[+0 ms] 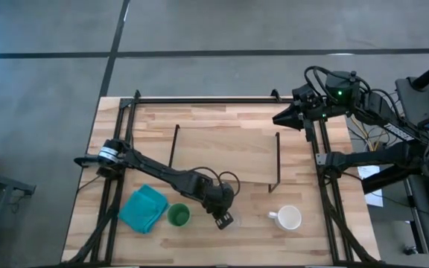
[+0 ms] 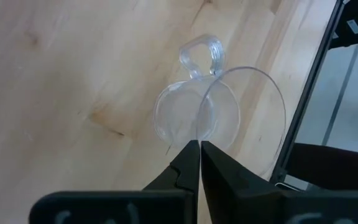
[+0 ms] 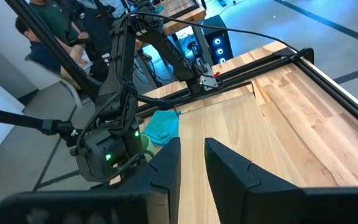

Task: Stack small to large cups/mugs on shelf
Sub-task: Put the transparent cup on the shelf

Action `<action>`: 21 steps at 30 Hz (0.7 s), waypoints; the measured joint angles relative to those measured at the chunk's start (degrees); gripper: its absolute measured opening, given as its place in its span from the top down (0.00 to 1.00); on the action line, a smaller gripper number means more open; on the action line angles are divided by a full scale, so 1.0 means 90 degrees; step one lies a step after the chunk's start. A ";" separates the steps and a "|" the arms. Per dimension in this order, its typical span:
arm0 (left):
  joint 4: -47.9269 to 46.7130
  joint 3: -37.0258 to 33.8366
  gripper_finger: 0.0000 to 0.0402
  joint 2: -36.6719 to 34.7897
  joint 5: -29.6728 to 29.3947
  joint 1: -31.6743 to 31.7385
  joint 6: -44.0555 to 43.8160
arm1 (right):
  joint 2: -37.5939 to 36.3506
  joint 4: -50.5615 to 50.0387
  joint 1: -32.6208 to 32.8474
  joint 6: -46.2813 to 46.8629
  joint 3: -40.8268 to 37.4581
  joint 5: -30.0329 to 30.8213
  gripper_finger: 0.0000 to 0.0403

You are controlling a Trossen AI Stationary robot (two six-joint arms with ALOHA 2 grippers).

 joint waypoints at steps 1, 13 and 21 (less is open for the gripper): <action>-0.0011 0.0013 1.00 -0.0017 0.0000 0.0000 0.0005 | 0.0000 0.0000 0.0000 0.0000 0.0000 0.0000 0.83; 0.0703 0.0204 1.00 -0.0547 0.0010 0.0029 0.1396 | 0.0000 -0.0007 0.0000 0.0006 0.0000 -0.0001 0.83; 0.1092 0.0104 0.99 -0.0574 0.0032 0.0159 0.1673 | 0.0000 -0.0016 0.0000 0.0069 0.0000 -0.0002 0.83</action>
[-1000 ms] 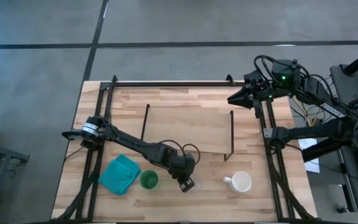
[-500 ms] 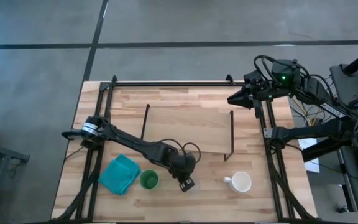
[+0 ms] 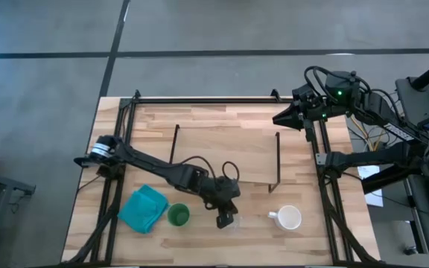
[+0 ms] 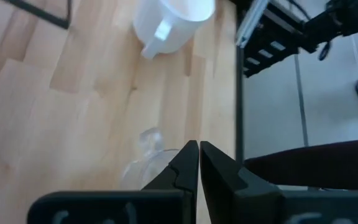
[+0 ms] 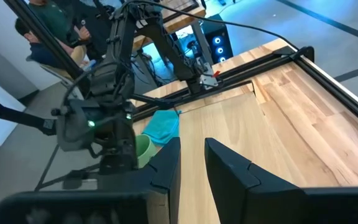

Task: Stack small to large cups/mugs on shelf
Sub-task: Put the transparent cup on the shelf

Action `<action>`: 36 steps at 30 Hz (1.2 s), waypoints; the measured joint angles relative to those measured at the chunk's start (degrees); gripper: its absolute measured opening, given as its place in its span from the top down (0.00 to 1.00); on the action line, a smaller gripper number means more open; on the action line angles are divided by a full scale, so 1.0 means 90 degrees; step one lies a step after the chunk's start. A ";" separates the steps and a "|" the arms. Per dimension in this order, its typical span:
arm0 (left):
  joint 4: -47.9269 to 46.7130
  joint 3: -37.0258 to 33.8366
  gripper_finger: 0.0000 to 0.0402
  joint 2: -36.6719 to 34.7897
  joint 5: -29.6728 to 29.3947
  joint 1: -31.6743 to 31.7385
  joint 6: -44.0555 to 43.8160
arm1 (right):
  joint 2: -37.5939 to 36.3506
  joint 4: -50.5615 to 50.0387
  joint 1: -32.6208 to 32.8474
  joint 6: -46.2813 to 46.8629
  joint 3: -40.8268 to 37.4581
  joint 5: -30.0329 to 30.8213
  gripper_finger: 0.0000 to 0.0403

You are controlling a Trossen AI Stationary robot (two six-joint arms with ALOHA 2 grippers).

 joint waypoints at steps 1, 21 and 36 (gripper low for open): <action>-0.0010 -0.0035 0.99 0.0006 0.0041 0.0017 -0.0001 | 0.0000 -0.0001 0.0000 0.0015 0.0000 0.0000 0.83; -0.0253 -0.0349 0.65 0.0007 0.0471 0.0018 0.0219 | -0.0002 -0.0006 0.0000 0.0057 0.0000 -0.0022 0.83; -0.0208 -0.0817 0.65 0.0007 0.0222 -0.0079 0.0182 | -0.0002 -0.0006 0.0000 -0.0059 -0.0002 -0.0022 0.83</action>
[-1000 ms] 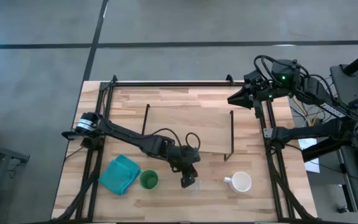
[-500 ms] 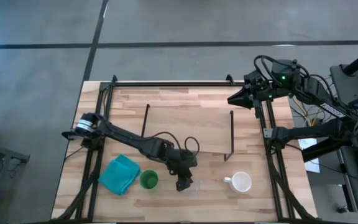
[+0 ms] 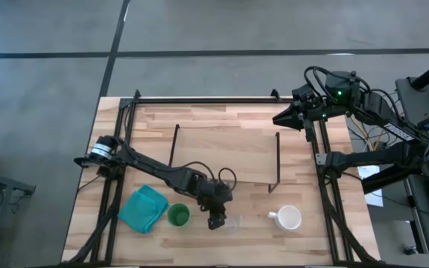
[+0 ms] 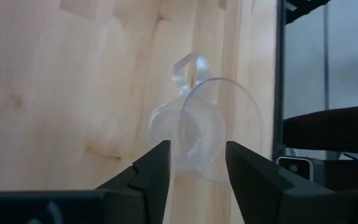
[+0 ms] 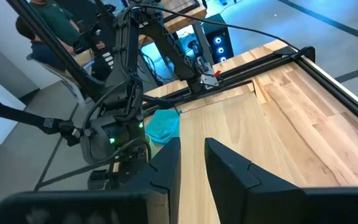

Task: Stack small to large cups/mugs on shelf
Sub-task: Put the transparent cup on the shelf

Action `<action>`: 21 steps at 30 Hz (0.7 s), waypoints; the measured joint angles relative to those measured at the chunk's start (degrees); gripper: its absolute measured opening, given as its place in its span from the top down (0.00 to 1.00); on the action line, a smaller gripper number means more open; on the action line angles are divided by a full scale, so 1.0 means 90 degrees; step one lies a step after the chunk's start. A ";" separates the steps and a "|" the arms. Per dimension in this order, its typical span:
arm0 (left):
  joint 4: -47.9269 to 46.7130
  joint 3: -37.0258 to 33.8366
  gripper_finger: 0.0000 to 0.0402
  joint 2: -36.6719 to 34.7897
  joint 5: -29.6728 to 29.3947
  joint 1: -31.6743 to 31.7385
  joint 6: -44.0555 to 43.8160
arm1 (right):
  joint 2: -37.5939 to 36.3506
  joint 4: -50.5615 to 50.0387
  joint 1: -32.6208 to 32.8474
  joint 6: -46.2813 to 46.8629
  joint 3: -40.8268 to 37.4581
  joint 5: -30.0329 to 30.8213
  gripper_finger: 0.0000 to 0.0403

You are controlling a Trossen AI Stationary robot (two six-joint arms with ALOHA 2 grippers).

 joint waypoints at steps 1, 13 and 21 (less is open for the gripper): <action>0.0008 -0.0028 0.65 0.0000 -0.0066 -0.0009 0.0000 | 0.0000 0.0000 0.0002 0.0000 0.0000 0.0000 0.83; 0.0209 -0.0341 0.65 -0.0001 -0.0250 -0.0009 -0.0360 | 0.0000 0.0002 0.0000 0.0000 0.0000 0.0002 0.83; 0.0714 -0.0344 0.65 -0.0002 -0.0247 -0.0019 -0.0376 | 0.0001 0.0002 0.0000 -0.0001 0.0000 0.0005 0.83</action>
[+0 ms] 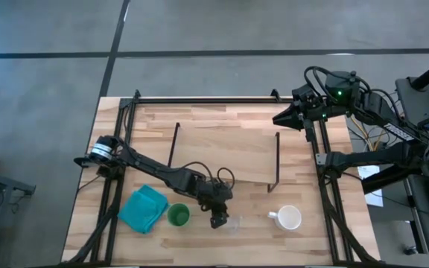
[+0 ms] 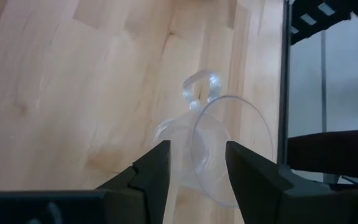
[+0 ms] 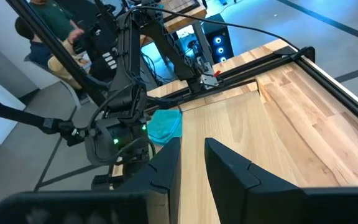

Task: Stack small to large cups/mugs on shelf
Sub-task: Put the transparent cup on the shelf

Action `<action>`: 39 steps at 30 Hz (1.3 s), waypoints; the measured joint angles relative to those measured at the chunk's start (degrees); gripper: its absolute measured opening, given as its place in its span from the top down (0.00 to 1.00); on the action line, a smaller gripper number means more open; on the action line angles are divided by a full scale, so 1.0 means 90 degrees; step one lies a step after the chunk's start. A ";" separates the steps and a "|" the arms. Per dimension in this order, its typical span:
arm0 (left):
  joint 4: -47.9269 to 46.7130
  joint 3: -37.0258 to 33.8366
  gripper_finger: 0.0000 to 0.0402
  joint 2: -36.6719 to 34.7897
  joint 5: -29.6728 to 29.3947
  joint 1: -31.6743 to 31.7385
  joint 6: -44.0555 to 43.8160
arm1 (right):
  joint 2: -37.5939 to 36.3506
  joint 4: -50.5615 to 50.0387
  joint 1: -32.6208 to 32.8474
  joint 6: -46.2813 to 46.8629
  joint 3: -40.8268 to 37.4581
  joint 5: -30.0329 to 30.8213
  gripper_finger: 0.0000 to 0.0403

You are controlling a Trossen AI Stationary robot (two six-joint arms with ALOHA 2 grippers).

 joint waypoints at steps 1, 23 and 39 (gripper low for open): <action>-0.0006 0.0000 0.65 0.0002 0.0000 0.0000 0.0000 | -0.0001 0.0001 0.0000 0.0001 0.0000 0.0000 0.83; 0.0182 0.0000 0.65 0.0396 0.0053 -0.0036 -0.0357 | -0.0001 0.0002 0.0000 -0.0001 -0.0002 0.0005 0.83; -0.0326 0.0581 1.00 0.0045 0.0074 -0.0036 -0.0635 | -0.0001 0.0000 0.0000 -0.0015 -0.0002 0.0007 0.83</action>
